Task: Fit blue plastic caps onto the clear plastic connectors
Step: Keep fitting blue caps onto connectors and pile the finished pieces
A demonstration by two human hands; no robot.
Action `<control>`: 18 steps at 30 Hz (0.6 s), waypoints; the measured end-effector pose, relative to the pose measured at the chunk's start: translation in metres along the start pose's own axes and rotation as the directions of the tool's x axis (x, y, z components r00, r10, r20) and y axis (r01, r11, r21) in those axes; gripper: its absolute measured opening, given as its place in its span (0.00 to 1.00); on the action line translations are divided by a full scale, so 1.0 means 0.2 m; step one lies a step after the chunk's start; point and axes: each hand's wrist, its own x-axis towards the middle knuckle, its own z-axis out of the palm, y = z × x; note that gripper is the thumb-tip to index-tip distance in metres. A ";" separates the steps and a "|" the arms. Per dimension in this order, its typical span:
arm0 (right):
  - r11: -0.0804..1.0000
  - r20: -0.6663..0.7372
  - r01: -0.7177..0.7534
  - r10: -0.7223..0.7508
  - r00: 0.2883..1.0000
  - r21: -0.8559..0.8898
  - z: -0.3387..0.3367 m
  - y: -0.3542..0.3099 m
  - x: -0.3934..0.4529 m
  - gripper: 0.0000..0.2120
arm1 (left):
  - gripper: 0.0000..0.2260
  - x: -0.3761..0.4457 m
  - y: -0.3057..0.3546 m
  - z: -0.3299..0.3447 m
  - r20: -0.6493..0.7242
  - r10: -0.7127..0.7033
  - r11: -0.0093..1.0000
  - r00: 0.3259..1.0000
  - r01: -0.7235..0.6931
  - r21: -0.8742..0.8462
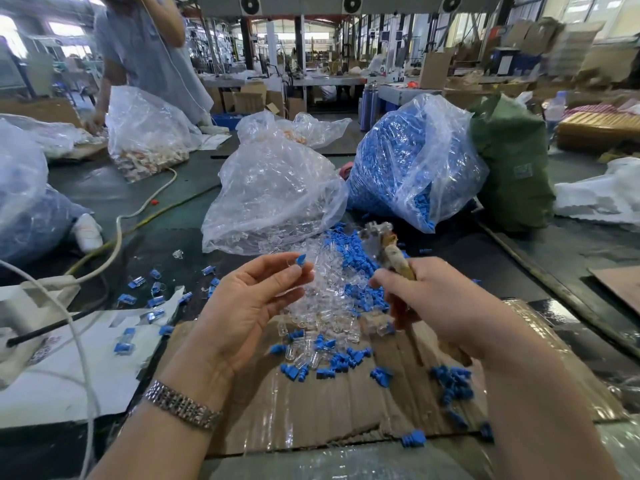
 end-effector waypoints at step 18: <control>0.999 0.372 0.017 -0.033 0.928 0.046 0.15 -0.09 -0.08 0.18 | 0.09 0.00 -0.05 0.04 0.017 0.136 0.946 0.991 -0.135 0.293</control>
